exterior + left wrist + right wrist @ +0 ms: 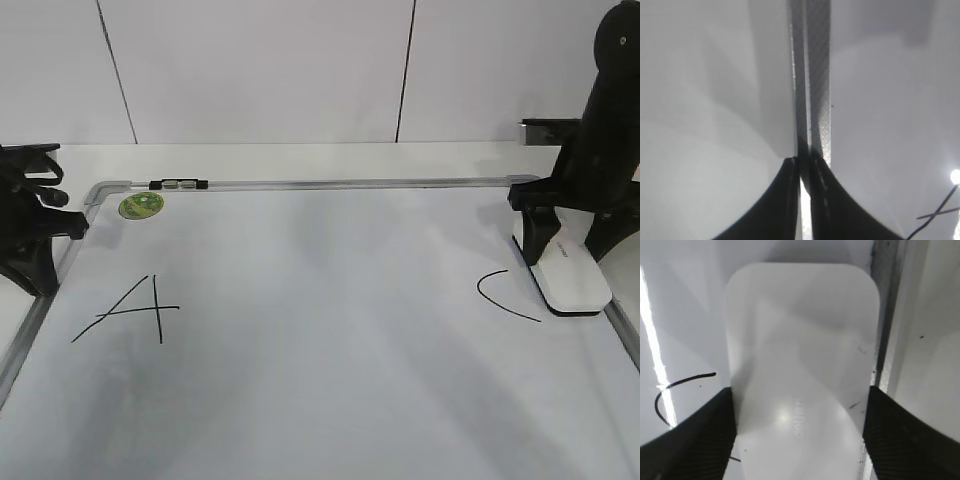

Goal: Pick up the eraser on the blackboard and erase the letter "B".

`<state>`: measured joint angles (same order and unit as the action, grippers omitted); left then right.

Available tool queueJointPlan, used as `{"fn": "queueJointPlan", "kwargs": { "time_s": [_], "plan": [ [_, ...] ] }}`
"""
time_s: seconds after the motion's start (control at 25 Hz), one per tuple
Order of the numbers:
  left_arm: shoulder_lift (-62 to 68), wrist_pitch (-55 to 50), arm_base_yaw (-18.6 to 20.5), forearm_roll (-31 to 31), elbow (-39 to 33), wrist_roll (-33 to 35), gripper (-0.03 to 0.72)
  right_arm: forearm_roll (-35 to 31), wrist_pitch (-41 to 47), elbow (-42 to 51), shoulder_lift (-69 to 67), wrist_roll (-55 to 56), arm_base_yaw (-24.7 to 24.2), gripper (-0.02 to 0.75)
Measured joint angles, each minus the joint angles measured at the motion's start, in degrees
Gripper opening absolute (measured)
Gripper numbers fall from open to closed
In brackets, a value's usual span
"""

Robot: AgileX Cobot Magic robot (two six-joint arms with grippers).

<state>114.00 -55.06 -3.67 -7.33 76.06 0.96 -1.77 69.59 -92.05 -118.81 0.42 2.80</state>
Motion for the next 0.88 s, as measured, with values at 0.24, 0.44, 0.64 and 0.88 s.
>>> {"fn": "queueJointPlan", "kwargs": {
  "time_s": [0.24,0.44,0.64,0.88],
  "plan": [
    [0.0,0.0,0.0,0.0,0.0,0.0,0.029,0.1,0.4,-1.8,0.0,0.2,0.0,0.601],
    [0.0,-0.1,0.0,0.0,0.0,0.0,0.029,0.3,0.3,-3.4,0.0,0.5,0.0,0.601],
    [0.0,-0.1,0.0,0.0,0.0,0.0,0.029,0.3,0.3,-3.4,0.0,0.7,0.0,0.601],
    [0.0,-0.3,0.0,0.0,0.0,0.0,0.029,0.2,0.3,-3.8,2.6,1.4,0.0,0.601]
  ]
}}
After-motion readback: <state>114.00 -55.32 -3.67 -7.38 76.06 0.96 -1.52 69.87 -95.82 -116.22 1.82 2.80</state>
